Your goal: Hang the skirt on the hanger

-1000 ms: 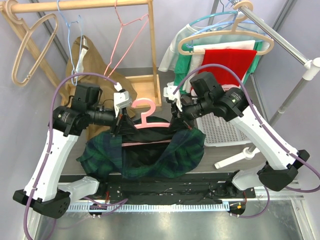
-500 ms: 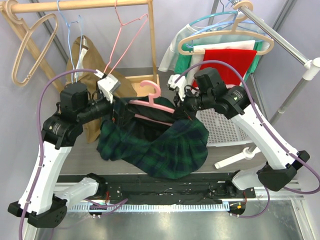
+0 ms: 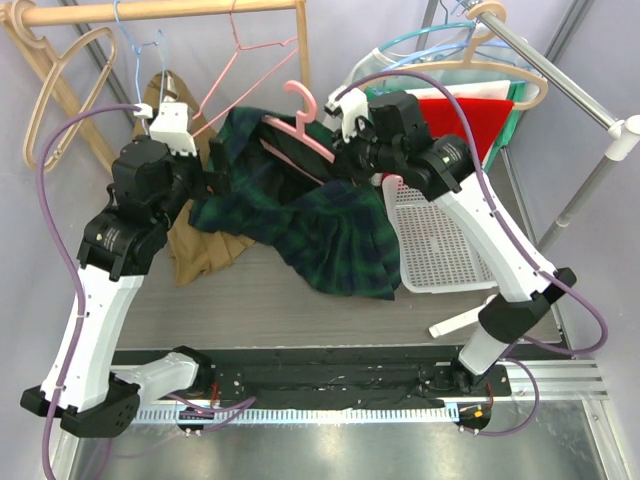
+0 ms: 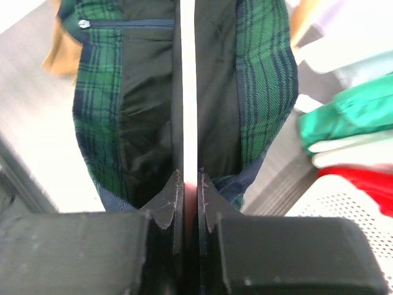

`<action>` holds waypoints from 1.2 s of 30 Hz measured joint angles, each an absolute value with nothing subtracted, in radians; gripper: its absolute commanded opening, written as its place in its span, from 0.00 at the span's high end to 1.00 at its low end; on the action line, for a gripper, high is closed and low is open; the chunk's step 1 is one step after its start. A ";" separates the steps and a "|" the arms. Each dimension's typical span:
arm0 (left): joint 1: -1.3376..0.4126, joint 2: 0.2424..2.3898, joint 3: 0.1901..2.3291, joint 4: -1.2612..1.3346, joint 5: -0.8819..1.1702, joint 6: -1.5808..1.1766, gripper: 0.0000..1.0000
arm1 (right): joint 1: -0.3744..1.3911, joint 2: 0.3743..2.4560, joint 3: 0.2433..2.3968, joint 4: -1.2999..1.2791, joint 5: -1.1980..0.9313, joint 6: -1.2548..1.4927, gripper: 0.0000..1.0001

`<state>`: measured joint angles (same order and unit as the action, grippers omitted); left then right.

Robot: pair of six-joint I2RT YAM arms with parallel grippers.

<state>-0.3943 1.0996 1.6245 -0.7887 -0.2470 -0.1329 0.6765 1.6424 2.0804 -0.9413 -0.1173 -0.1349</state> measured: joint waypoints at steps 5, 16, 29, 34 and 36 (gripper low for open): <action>-0.394 1.115 1.642 -0.785 -0.369 -0.162 0.00 | 0.677 1.734 2.217 -0.944 -0.006 -0.094 0.99; -0.394 1.167 1.649 -0.754 -0.476 -0.168 0.00 | 0.677 1.758 2.275 -0.934 0.156 -0.046 0.99; -0.394 1.174 1.655 -0.748 -0.467 -0.168 0.00 | 0.673 1.843 2.356 -0.795 0.049 -0.028 0.99; -0.394 1.173 1.655 -0.747 -0.459 -0.168 0.00 | 0.673 1.852 2.327 -0.720 0.056 -0.023 0.99; -0.394 1.173 1.655 -0.746 -0.452 -0.168 0.00 | 0.673 1.852 2.310 -0.679 0.069 -0.023 0.99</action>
